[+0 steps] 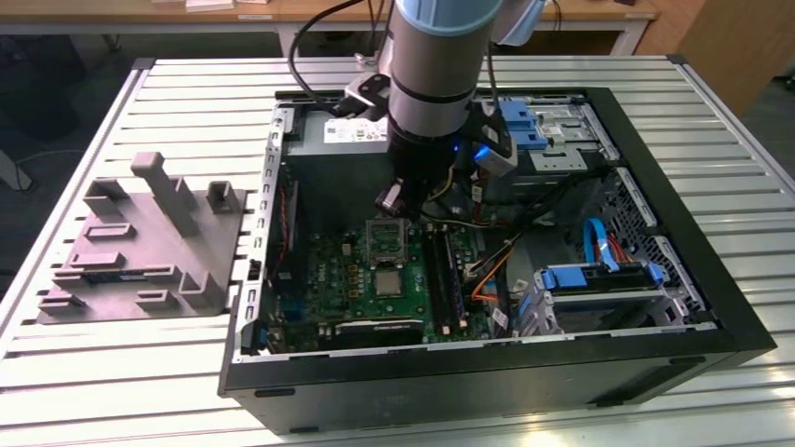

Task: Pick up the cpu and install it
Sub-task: 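Close the cpu cover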

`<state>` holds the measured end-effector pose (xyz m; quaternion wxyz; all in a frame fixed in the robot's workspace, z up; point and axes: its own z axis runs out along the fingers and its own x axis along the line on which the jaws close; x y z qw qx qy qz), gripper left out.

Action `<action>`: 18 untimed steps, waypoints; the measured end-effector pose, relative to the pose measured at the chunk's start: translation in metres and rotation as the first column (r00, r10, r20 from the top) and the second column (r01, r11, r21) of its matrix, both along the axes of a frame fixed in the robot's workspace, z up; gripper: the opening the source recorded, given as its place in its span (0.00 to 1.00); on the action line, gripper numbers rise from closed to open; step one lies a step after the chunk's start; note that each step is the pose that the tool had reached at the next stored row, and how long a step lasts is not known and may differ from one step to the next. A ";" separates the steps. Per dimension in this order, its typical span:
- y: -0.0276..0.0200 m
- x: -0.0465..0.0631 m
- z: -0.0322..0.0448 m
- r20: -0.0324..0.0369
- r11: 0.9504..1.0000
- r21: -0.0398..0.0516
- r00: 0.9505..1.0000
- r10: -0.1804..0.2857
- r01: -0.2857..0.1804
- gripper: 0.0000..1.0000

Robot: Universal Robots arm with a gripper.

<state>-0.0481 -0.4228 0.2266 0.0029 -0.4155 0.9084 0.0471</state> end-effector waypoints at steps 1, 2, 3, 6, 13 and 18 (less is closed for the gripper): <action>0.0000 0.000 0.0010 0.000 1.000 -0.001 1.000 0.002 -0.002 0.11; 0.0000 0.000 0.0020 0.000 1.000 -0.002 1.000 0.003 -0.003 0.11; 0.0000 0.000 0.0031 0.000 1.000 -0.002 1.000 0.004 -0.004 0.11; 0.0000 -0.001 0.0053 0.000 1.000 -0.005 1.000 0.005 -0.005 0.11; 0.0000 -0.002 0.0081 0.000 0.999 -0.033 1.000 0.010 -0.010 0.11; 0.0000 -0.002 0.0092 0.000 0.999 -0.038 1.000 0.011 -0.011 0.11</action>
